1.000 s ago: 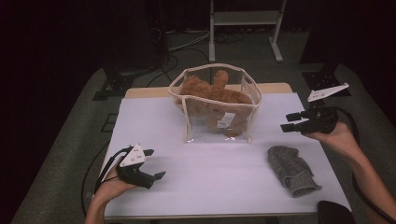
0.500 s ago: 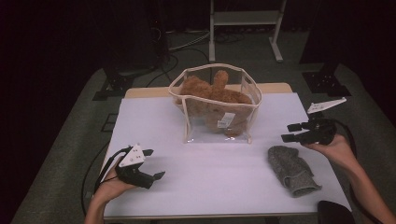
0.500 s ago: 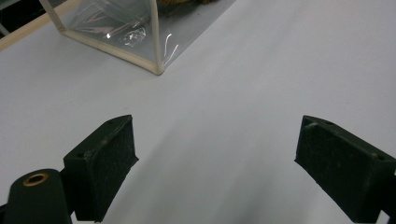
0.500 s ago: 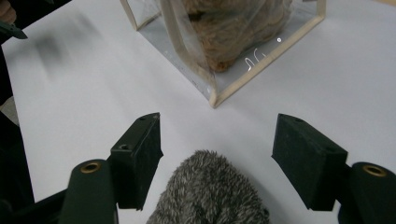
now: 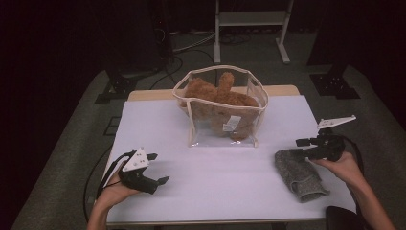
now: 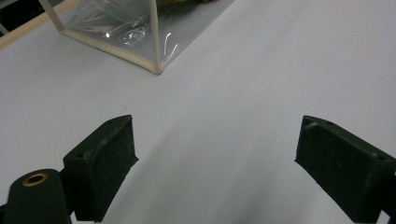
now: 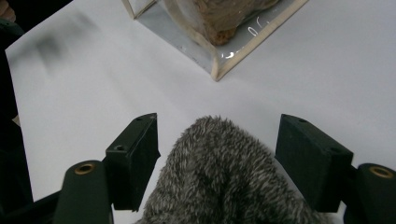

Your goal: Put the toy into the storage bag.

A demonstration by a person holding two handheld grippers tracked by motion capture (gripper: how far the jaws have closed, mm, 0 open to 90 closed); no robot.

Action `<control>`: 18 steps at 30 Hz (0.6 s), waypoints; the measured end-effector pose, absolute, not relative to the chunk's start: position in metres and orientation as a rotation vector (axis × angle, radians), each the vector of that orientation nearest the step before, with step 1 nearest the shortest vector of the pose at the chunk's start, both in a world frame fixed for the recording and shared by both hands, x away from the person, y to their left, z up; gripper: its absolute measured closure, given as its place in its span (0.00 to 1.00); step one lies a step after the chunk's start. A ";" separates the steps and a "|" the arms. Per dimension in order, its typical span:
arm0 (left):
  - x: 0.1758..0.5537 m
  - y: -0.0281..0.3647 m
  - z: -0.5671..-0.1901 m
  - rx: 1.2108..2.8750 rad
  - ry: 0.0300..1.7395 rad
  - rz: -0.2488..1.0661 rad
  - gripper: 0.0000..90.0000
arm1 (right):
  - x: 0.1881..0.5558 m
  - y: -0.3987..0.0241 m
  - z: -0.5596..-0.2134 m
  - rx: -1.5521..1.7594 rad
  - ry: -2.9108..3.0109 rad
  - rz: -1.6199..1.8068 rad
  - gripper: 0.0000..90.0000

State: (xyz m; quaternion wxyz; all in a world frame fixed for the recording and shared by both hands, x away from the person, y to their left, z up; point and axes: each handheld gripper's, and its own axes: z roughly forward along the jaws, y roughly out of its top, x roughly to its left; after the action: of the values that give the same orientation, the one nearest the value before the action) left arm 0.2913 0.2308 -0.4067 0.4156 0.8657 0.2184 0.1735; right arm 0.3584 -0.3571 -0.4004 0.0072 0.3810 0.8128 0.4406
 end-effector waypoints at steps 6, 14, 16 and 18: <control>0.291 0.230 -0.407 2.178 0.548 0.436 0.12 | 0.353 -0.359 -0.409 1.212 2.528 1.394 0.31; 0.291 0.230 -0.407 2.180 0.546 0.436 0.12 | 0.348 -0.357 -0.411 1.199 2.519 1.397 0.30; 0.291 0.230 -0.407 2.179 0.546 0.436 0.12 | 0.347 -0.356 -0.410 1.195 2.518 1.392 0.30; 0.291 0.230 -0.406 2.184 0.543 0.437 0.12 | 0.346 -0.356 -0.410 1.192 2.513 1.400 0.30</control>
State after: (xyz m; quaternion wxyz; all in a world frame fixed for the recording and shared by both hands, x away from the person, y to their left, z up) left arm 0.2911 0.2304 -0.4063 0.4121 0.8680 0.2158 0.1737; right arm 0.3465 -0.3558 -0.4104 0.0138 0.3827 0.8070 0.4496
